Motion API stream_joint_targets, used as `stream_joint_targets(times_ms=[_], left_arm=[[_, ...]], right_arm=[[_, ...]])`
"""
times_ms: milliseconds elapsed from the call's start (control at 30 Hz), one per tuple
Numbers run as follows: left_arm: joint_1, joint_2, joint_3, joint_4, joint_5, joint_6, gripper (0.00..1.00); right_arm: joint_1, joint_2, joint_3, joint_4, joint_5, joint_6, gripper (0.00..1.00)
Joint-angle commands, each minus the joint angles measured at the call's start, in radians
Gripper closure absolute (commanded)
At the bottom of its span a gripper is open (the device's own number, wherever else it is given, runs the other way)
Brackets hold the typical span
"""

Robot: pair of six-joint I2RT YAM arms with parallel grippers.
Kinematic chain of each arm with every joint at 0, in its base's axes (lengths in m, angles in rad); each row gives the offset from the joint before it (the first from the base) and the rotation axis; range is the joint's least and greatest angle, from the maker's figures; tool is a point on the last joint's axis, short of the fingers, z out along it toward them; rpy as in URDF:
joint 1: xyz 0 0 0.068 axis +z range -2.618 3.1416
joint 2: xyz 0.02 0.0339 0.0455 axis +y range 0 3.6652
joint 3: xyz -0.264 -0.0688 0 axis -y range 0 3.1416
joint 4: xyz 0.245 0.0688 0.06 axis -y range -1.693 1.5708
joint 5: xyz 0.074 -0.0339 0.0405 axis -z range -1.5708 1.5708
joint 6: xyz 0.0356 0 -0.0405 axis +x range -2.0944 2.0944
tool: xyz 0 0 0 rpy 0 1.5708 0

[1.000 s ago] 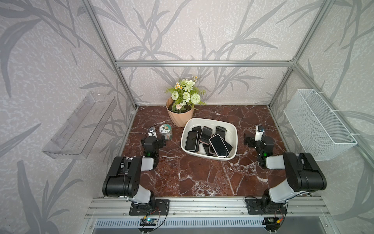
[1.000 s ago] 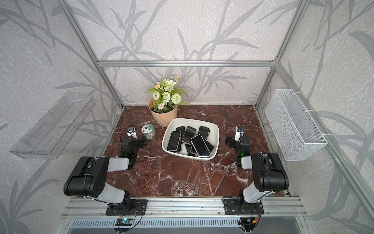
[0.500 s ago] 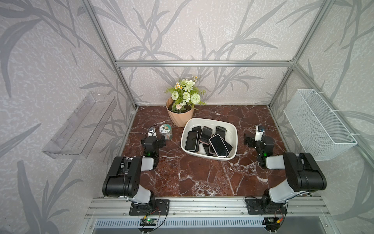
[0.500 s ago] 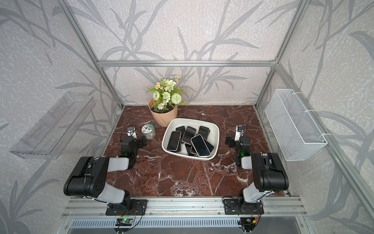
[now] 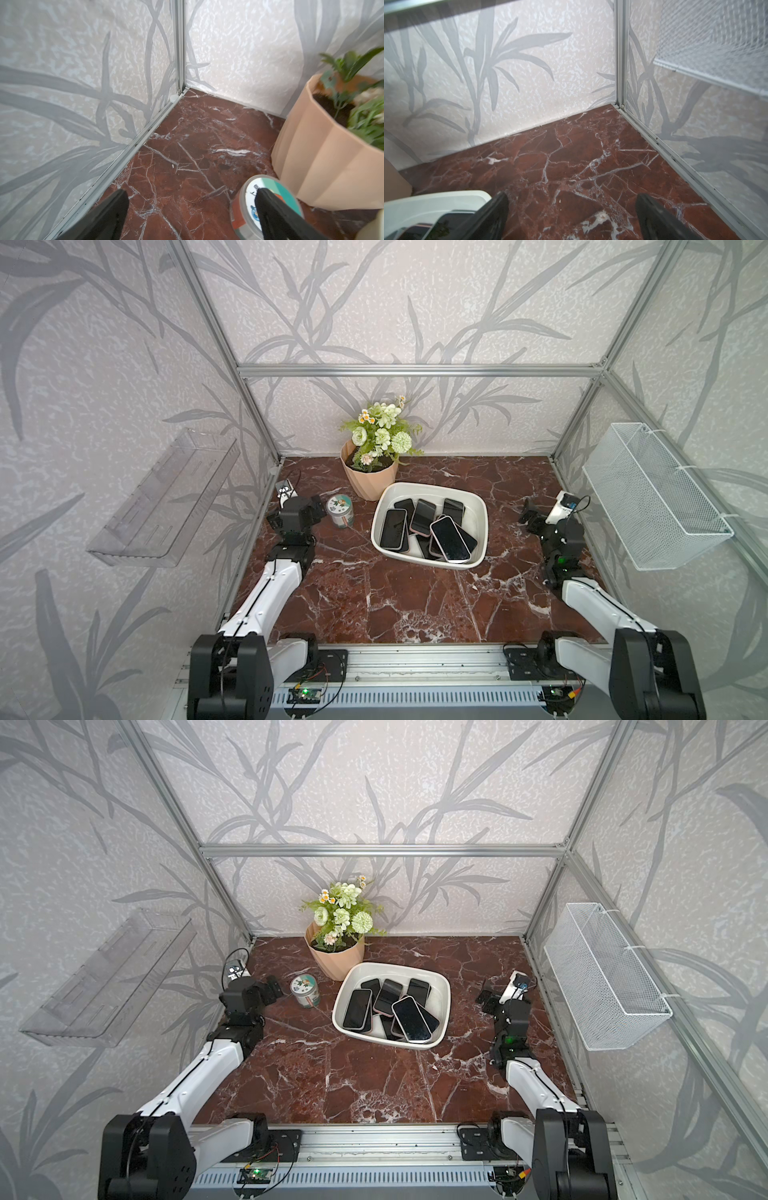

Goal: Take the phone out of the storage box
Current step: Pick up the phone from the storage box.

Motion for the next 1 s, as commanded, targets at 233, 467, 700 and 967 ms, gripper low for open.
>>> stream_joint_targets(times_ms=[233,467,700,967], left_arm=[[-0.043,-0.130,0.071,-0.280,0.298,-0.257,0.00],[-0.293,-0.112,0.151,-0.389,0.270,-0.218,0.00],[-0.500,-0.194,0.121,-0.498,0.231,-0.272,0.00],[-0.704,-0.137,0.043,-0.406,0.204,-0.350,0.00]], right_arm=[[0.033,-0.100,0.405,-0.818,-0.287,0.171,0.01],[0.160,-0.019,0.555,-1.093,-0.324,0.155,0.01],[0.452,0.105,0.646,-1.266,-0.177,0.064,0.01],[0.564,0.171,0.603,-1.260,-0.122,0.023,0.01]])
